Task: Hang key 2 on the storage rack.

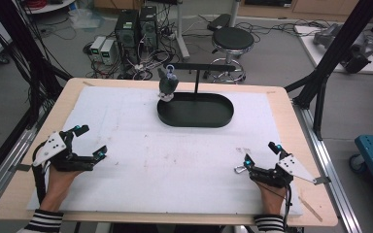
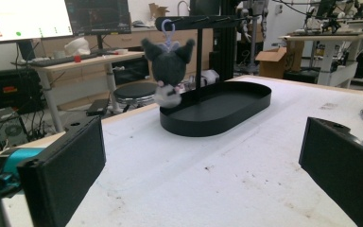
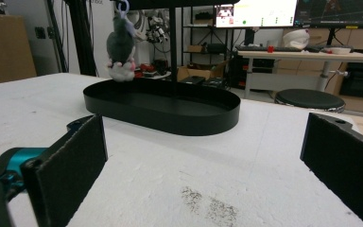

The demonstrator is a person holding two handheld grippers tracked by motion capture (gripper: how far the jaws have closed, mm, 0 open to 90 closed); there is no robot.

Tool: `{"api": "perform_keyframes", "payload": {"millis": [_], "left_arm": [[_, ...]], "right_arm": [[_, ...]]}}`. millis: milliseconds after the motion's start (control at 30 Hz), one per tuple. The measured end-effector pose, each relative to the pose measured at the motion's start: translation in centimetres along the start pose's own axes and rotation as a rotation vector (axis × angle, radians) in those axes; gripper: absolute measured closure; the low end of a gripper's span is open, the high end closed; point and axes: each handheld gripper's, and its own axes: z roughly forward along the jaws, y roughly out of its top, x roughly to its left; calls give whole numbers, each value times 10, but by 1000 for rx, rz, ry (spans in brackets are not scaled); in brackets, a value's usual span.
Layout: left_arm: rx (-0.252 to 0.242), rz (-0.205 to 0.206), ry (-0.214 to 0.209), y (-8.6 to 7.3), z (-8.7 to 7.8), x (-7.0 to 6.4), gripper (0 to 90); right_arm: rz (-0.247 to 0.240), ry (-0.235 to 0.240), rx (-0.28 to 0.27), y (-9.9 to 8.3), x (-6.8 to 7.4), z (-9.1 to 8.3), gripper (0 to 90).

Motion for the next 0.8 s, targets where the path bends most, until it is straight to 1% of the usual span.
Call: {"api": "perform_keyframes", "payload": {"millis": [33, 100, 333, 433, 533, 567, 600, 633, 667, 733, 800], "left_arm": [[0, 1, -3, 0, 0, -1, 17], [2, 21, 1, 1, -1, -2, 17], [-2, 6, 22, -2, -7, 4, 17], [-16, 1, 28, -5, -12, 7, 17], [-22, -3, 42, -9, -14, 9, 17], [-22, 1, 48, -10, -15, 9, 17], [-29, 4, 54, -12, -16, 9, 17], [-40, -2, 57, -14, -17, 9, 17], [-41, -2, 61, -15, -17, 9, 17], [-20, 3, 53, -17, -16, 10, 17], [-13, 6, 50, -19, -14, 10, 17]], "right_arm": [[-6, 0, 1, 0, 0, 0, 5], [-7, 2, 0, 0, 1, 0, 5], [-9, 5, 3, 0, 1, 0, 5], [-23, 7, 0, 0, 1, 1, 5], [-25, 15, 7, 1, 2, 0, 5], [-33, 16, 22, 2, 2, 0, 5], [-47, 12, 39, 3, 2, 1, 5], [-56, 10, 46, 4, 1, 1, 5], [-49, 10, 46, 7, 0, -1, 5], [-37, 11, 31, 12, -1, -4, 5], [-43, 11, 32, 19, -2, -7, 5]]}}
